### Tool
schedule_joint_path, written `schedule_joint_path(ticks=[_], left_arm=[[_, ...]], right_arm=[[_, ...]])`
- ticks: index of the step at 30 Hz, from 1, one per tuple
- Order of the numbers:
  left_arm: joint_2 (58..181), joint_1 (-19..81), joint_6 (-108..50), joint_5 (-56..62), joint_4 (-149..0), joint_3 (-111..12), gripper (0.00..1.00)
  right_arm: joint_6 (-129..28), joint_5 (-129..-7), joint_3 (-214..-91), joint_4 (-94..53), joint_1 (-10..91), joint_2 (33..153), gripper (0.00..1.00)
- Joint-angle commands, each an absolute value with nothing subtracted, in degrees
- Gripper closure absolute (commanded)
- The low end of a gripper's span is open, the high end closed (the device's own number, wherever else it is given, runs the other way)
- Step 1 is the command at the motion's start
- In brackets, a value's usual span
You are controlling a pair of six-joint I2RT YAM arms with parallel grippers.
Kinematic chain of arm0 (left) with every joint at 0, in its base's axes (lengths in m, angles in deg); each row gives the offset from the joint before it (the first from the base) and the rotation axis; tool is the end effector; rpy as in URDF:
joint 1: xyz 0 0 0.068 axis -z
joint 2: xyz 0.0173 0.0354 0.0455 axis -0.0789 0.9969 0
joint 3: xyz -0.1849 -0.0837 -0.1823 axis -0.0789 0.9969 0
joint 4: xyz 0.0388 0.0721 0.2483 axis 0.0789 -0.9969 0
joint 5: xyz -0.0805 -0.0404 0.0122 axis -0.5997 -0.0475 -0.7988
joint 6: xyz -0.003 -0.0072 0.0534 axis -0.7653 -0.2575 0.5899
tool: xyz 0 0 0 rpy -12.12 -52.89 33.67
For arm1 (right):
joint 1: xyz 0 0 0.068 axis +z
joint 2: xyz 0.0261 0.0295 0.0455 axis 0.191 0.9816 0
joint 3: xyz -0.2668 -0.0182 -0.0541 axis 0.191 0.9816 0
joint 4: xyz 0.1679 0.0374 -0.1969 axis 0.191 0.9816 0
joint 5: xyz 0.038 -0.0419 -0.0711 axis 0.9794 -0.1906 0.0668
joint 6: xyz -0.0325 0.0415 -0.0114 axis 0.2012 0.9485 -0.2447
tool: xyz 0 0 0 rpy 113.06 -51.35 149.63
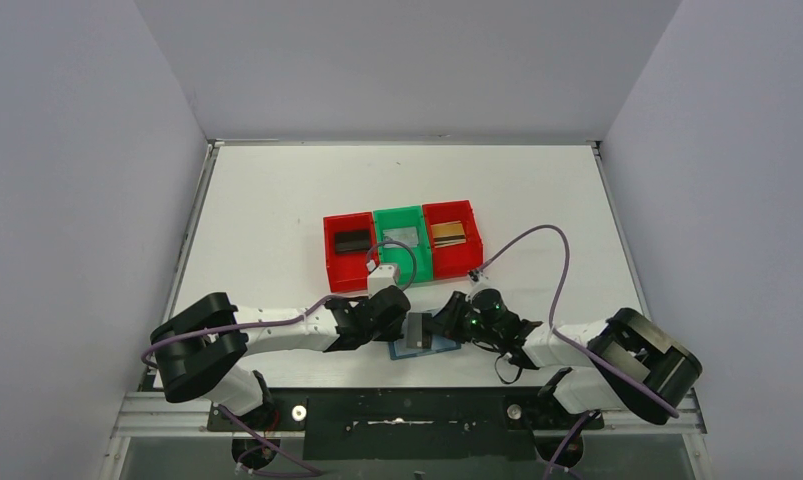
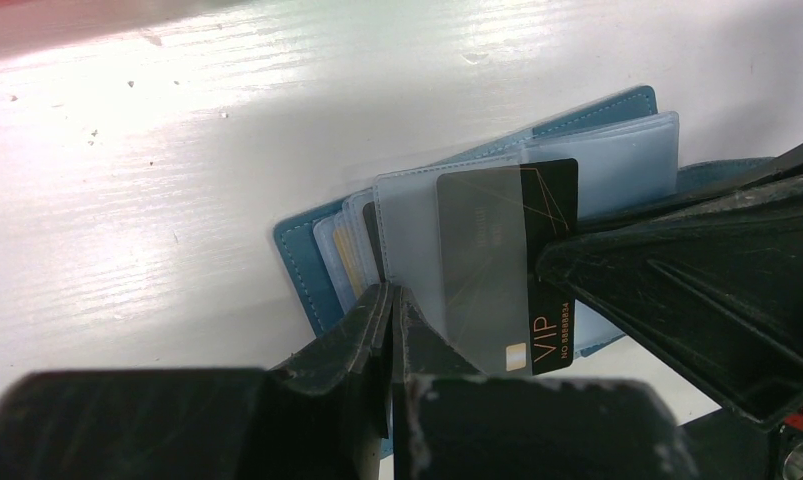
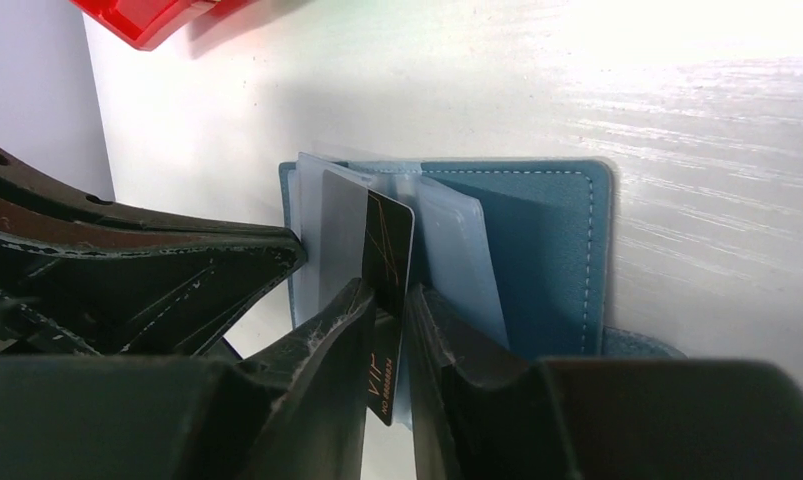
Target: Take the credit cards out of the card holder
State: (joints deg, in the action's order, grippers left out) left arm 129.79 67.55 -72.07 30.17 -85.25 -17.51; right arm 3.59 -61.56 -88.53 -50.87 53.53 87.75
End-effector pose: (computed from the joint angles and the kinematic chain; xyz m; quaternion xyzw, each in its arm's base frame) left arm 0.1362 -0.2421 0.1539 0.0190 0.9407 -0.1765 0.2890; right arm 0.1455 0.1454 0.1133 0.0855 0.8760 0.4310 0.1989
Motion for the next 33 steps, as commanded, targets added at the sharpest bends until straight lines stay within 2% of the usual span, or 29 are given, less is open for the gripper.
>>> schedule_joint_path(ticks=[1, 5, 10, 21, 33], left_arm=[[131.5, 68.1, -70.9, 28.4, -89.1, -16.9, 0.99], [131.2, 68.1, -71.0, 28.8, -89.3, -16.9, 0.99], [130.5, 68.0, -71.0, 29.4, -90.3, -17.0, 0.99], [128.2, 67.9, -70.4, 30.3, -90.7, -17.0, 0.99], [127.4, 67.5, -69.7, 31.7, -92.6, -18.0, 0.99]], right_arm=[[1.4, -65.9, -89.3, -49.9, 54.4, 88.5, 0.83], [1.3, -67.9, -88.9, -47.1, 54.5, 85.4, 0.95], [1.2, -71.7, -87.5, -41.2, 54.1, 77.3, 1.00], [-0.7, -69.7, -87.9, -38.4, 53.1, 71.2, 1.00], [-4.6, -73.4, -91.3, -28.5, 53.1, 64.1, 1.00]])
